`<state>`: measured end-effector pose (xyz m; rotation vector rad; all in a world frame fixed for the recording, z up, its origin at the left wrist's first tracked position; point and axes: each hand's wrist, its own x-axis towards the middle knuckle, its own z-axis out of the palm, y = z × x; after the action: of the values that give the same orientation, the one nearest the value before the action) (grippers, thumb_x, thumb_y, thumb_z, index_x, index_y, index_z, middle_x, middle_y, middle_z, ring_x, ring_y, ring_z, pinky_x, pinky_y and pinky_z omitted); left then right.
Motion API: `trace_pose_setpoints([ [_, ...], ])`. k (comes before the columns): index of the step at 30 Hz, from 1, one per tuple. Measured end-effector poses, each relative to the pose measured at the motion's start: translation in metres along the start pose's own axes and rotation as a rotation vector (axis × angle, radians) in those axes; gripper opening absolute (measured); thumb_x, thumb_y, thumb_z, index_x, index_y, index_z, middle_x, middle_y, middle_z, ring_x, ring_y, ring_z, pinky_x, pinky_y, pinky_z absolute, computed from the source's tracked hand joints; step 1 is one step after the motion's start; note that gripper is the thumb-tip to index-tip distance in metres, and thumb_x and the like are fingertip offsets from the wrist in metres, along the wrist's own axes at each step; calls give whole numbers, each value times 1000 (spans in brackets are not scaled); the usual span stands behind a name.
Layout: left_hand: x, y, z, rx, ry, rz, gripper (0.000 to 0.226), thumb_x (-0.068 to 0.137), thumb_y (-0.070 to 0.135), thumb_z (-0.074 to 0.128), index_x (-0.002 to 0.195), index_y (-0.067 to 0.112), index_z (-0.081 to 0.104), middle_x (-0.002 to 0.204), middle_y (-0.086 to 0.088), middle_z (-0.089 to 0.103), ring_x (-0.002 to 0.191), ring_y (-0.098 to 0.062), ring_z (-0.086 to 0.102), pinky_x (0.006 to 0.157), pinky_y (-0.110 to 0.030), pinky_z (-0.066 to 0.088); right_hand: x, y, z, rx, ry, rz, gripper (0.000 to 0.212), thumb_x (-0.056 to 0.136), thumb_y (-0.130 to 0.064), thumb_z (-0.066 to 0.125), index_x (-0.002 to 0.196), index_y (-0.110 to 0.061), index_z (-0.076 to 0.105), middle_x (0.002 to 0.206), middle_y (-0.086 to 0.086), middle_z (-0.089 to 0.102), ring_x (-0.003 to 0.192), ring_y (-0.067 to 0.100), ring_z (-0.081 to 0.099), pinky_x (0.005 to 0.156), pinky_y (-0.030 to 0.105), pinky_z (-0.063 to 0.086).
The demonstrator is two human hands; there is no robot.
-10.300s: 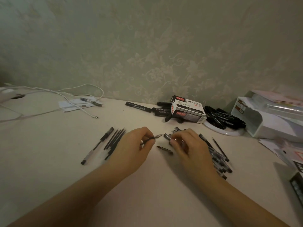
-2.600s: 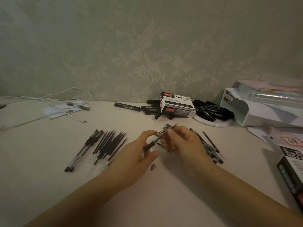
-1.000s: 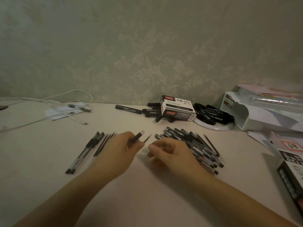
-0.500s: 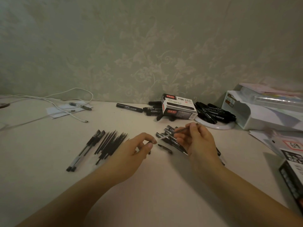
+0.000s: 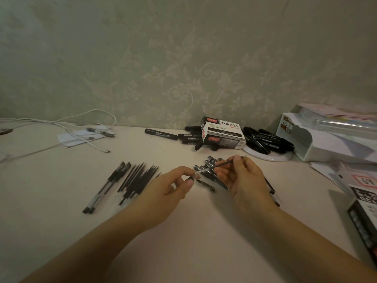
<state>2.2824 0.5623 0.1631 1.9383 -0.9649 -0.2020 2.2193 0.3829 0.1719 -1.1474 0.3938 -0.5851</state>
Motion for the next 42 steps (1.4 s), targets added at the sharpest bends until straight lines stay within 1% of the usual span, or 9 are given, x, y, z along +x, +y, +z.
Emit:
trace_pose_setpoints([
  [15,1,-1,-1,-17,14,14,18,96,38,47,101,52,58,82,0,58,82,-33,60,73,-44,53,4,1,-4,-19,-18,-11,25,105,-23,41,99,-6,59,77,4,76,66,14,73,58,19,56],
  [21,0,-2,0,1,1,20,16,97,37,47,103,46,59,81,2,58,79,-32,59,74,-47,52,-2,5,-3,-360,-242,-178,21,98,-24,57,90,-20,76,83,-1,74,71,5,66,67,17,54],
  [25,3,-5,-1,-7,45,38,16,97,35,47,105,42,59,75,8,57,68,-29,53,63,-40,48,-10,14,2,-684,-410,-311,18,95,-35,60,104,-31,76,95,-11,71,78,1,62,71,12,49],
  [28,6,-10,-4,8,127,30,16,97,36,47,106,42,58,72,11,57,69,-28,56,65,-40,50,-11,19,2,-1001,-416,-579,28,97,-30,58,123,-25,68,111,-13,63,96,0,59,82,10,45],
  [32,9,-17,-7,35,203,6,18,96,35,46,110,43,55,72,8,55,67,-9,56,70,-33,50,-8,29,2,-1342,-641,-897,33,97,-10,55,129,-10,63,126,5,62,113,21,57,96,33,48],
  [34,9,-18,-7,47,214,-3,19,97,32,47,112,41,55,71,8,54,63,1,53,64,-23,43,-6,32,3,-1393,-700,-928,29,97,-10,56,124,-10,66,124,6,65,113,25,58,95,37,49],
  [37,8,-19,-7,69,210,-23,20,98,31,48,112,41,56,71,8,54,59,1,50,58,-14,39,-5,32,4,-1404,-713,-938,23,94,-7,59,114,-10,71,113,6,68,103,26,60,87,40,51],
  [40,7,-18,-7,76,198,-30,22,98,30,48,114,41,57,72,7,54,56,-2,46,56,-13,40,-5,30,3,-1375,-674,-935,14,93,-8,62,103,-11,72,101,5,67,92,26,59,78,39,50],
  [42,6,-17,-8,83,184,-30,23,98,30,48,115,43,57,72,7,53,56,-1,45,55,-13,40,-6,29,2,-1361,-647,-912,16,94,-10,61,107,-12,71,101,5,66,93,27,60,78,40,49],
])
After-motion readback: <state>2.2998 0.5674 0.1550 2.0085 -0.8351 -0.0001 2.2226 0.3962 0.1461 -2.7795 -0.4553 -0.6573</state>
